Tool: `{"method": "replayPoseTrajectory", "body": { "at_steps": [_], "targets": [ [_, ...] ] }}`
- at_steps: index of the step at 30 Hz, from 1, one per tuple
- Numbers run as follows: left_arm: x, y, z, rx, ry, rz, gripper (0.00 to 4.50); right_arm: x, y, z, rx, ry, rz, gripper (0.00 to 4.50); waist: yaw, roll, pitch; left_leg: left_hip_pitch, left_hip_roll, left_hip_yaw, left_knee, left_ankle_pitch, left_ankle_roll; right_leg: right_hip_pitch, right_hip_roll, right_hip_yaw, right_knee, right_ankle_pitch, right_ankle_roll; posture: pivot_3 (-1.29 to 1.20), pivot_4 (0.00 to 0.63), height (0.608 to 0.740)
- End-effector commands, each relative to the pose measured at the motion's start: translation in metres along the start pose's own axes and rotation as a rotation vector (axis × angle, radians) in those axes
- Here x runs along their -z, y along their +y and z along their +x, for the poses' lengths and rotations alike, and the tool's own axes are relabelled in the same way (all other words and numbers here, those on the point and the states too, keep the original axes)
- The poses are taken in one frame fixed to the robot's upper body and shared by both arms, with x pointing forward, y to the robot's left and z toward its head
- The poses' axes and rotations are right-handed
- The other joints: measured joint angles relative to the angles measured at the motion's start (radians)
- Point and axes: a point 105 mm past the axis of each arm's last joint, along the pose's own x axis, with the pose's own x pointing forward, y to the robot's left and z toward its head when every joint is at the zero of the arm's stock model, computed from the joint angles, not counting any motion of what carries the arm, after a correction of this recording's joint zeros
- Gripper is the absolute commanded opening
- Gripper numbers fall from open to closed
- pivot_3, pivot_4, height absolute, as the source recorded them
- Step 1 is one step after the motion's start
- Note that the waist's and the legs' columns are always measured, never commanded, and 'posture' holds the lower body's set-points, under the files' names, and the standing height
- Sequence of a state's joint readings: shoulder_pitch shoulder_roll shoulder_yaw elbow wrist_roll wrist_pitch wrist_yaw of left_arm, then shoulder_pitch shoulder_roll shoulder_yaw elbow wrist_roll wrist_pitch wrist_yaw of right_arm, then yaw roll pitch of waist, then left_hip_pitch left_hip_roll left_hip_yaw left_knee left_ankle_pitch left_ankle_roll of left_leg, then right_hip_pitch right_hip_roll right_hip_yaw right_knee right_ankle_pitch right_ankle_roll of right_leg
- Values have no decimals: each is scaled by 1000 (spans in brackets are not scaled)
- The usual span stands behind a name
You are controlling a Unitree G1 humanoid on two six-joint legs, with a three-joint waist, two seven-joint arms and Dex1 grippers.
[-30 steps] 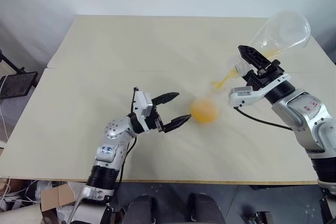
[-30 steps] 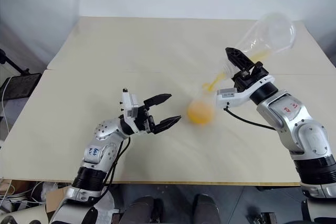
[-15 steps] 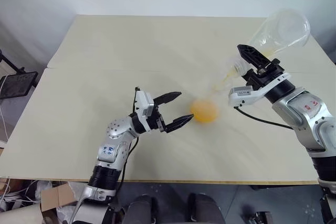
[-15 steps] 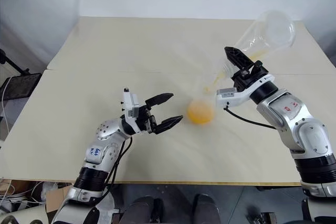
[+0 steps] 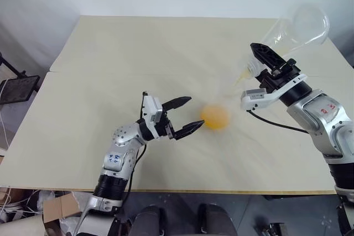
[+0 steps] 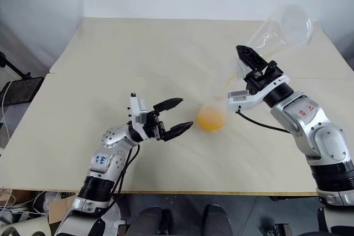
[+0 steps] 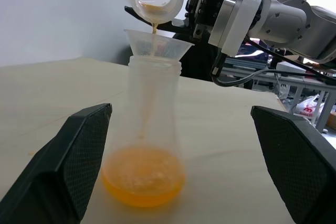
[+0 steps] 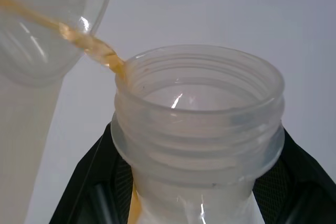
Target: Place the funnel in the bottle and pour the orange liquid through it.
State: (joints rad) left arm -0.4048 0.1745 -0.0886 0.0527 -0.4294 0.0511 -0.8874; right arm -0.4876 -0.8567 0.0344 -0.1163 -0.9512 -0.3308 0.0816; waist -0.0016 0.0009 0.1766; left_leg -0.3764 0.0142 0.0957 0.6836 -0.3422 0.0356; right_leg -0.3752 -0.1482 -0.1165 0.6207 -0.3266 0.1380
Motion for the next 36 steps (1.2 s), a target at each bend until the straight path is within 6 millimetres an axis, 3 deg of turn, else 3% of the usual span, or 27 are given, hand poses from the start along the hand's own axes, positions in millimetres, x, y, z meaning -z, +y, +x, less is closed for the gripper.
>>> {"method": "replayPoseTrajectory", "body": {
  "at_steps": [1,26,31,36],
  "targets": [
    [-9,-2,4,14,-32,37,4500,-3,-18,0,65,-14,-25,2477,0,0,0,0,0,0,0,0,0,0,0,0,0,0,0,0,150,740],
    [-11,-2,4,12,-48,25,4500,-14,-18,-7,100,-19,49,2477,0,0,0,0,0,0,0,0,0,0,0,0,0,0,0,0,150,740],
    [-11,-1,3,15,-41,26,4500,-7,-22,-12,138,47,219,2477,1,0,0,0,0,0,0,0,0,0,0,0,0,0,0,0,150,740],
    [-11,-1,1,21,-27,29,4500,6,-30,-19,172,162,509,2477,1,-1,0,0,0,-1,0,0,0,1,0,-1,0,0,0,0,150,740]
  ]
}}
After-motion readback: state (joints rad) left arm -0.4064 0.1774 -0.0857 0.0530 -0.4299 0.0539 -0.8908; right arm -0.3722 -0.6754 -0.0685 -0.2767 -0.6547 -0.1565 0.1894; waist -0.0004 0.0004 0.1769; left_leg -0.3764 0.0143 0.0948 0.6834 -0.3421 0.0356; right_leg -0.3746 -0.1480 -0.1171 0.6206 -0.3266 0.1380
